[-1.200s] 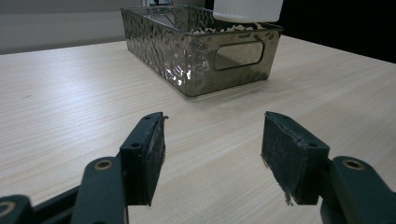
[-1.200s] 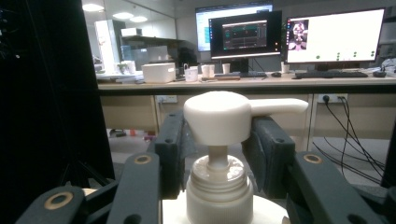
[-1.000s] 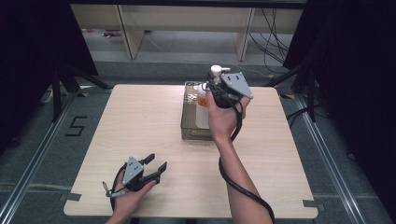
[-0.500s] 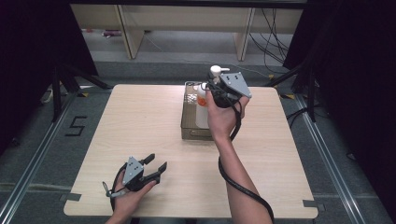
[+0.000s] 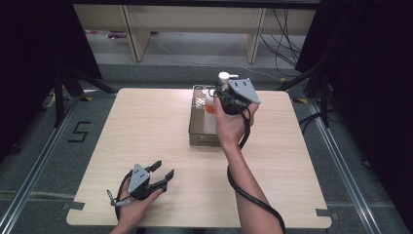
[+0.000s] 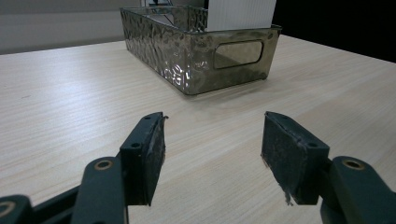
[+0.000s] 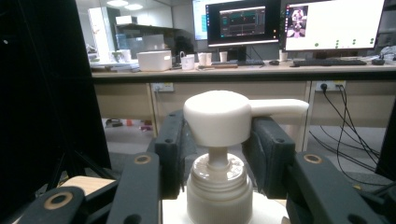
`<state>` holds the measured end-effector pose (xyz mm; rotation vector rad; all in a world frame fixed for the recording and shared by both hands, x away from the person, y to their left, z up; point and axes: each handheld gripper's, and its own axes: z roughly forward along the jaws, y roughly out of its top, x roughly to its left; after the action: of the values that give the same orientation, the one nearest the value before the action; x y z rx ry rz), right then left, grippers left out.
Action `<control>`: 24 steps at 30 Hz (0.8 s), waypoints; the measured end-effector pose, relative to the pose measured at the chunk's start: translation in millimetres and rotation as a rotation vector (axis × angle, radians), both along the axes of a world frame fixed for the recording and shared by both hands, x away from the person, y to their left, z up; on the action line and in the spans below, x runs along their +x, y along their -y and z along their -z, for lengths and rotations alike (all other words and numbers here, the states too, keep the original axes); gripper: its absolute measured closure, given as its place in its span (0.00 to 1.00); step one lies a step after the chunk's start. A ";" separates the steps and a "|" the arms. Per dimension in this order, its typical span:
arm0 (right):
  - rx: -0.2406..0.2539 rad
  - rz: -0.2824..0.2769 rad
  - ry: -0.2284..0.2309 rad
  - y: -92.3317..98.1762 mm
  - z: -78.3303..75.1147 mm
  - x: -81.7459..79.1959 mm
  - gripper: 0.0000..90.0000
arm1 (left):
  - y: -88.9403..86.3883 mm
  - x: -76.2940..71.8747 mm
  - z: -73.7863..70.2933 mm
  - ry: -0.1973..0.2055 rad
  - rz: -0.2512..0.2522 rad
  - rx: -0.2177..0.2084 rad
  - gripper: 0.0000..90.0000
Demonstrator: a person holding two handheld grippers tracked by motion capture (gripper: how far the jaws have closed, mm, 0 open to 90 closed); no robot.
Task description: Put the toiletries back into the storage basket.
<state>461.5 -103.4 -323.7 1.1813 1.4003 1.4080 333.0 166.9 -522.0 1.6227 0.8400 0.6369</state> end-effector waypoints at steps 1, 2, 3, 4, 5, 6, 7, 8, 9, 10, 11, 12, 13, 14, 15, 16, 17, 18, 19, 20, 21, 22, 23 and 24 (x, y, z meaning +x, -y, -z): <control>0.005 0.000 0.000 -0.4 1.4 0.2 0.67 | 0.0 0.0 0.0 0.000 0.000 0.001 0.43; -0.003 -0.001 -0.007 0.1 1.9 -0.1 0.67 | 0.0 -0.1 0.0 0.000 0.000 0.001 0.43; -0.004 -0.001 -0.008 -0.1 3.4 0.1 0.67 | 0.0 0.0 0.0 0.000 0.000 0.001 0.43; -0.011 0.002 -0.004 0.2 4.7 0.8 0.67 | 0.0 0.0 0.0 0.000 0.000 0.001 0.43; -0.009 0.002 -0.010 0.3 5.4 0.3 0.67 | 0.0 0.0 0.0 0.000 0.000 0.001 0.43; -0.012 -0.004 -0.019 0.4 6.6 0.2 0.67 | 0.0 0.1 0.0 0.000 0.000 0.001 0.43; 0.006 -0.004 -0.020 -0.6 8.3 0.4 0.67 | 0.0 0.1 0.0 0.000 0.000 0.002 0.43; -0.006 0.002 -0.017 0.1 9.9 1.2 0.67 | 0.0 0.0 0.0 0.000 0.000 0.001 0.43; -0.010 -0.002 -0.025 0.2 11.3 1.4 0.67 | 0.0 0.2 -0.1 0.001 0.001 0.003 0.43; -0.013 -0.002 -0.033 0.5 12.6 0.8 0.67 | 0.0 0.1 -0.1 0.000 0.000 0.003 0.43; -0.005 -0.005 -0.034 0.0 14.2 1.3 0.67 | 0.0 0.2 -0.1 0.001 0.000 0.003 0.43; -0.010 -0.005 -0.034 0.0 15.9 2.0 0.67 | 0.0 0.2 -0.1 0.001 0.000 0.003 0.43; -0.020 -0.002 -0.036 0.6 17.1 1.8 0.67 | 0.1 0.1 -0.1 0.000 0.000 0.002 0.43; -0.008 -0.004 -0.048 -0.6 18.4 1.6 0.67 | 0.0 0.1 -0.1 0.001 0.001 0.003 0.43; -0.019 -0.004 -0.040 -0.4 19.6 1.9 0.67 | 0.0 0.0 -0.1 0.000 0.000 0.003 0.43; -0.012 -0.010 -0.050 -1.2 20.9 2.0 0.67 | 0.0 0.1 -0.1 0.001 0.000 0.003 0.43; -0.022 -0.007 -0.046 -1.1 22.2 2.3 0.67 | 0.0 0.2 -0.1 0.001 0.001 0.004 0.43; -0.010 -0.009 -0.057 -1.9 23.4 2.0 0.67 | 0.0 0.0 -0.1 0.001 0.000 0.004 0.43; -0.012 -0.003 -0.053 -2.2 24.5 2.2 0.67 | 0.0 0.1 -0.1 0.001 0.000 0.004 0.43; -0.016 -0.008 -0.053 -1.7 25.5 2.6 0.67 | 0.0 0.1 -0.1 0.001 0.000 0.003 0.43; -0.022 -0.008 -0.056 -0.9 25.9 2.5 0.67 | 0.1 0.1 -0.1 0.001 0.000 0.003 0.43; -0.023 -0.006 -0.057 -0.8 26.4 2.5 0.67 | 0.1 0.2 -0.1 0.001 0.001 0.003 0.43; -0.016 -0.009 -0.058 -1.1 27.0 2.9 0.67 | 0.1 0.2 -0.1 0.001 0.001 0.003 0.43; -0.017 -0.007 -0.063 -0.9 27.3 2.3 0.67 | 0.1 0.3 -0.1 0.001 0.001 0.005 0.43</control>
<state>463.8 -102.5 -351.1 1.2197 1.4585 1.3717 333.3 166.9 -521.9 1.6266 0.8371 0.6395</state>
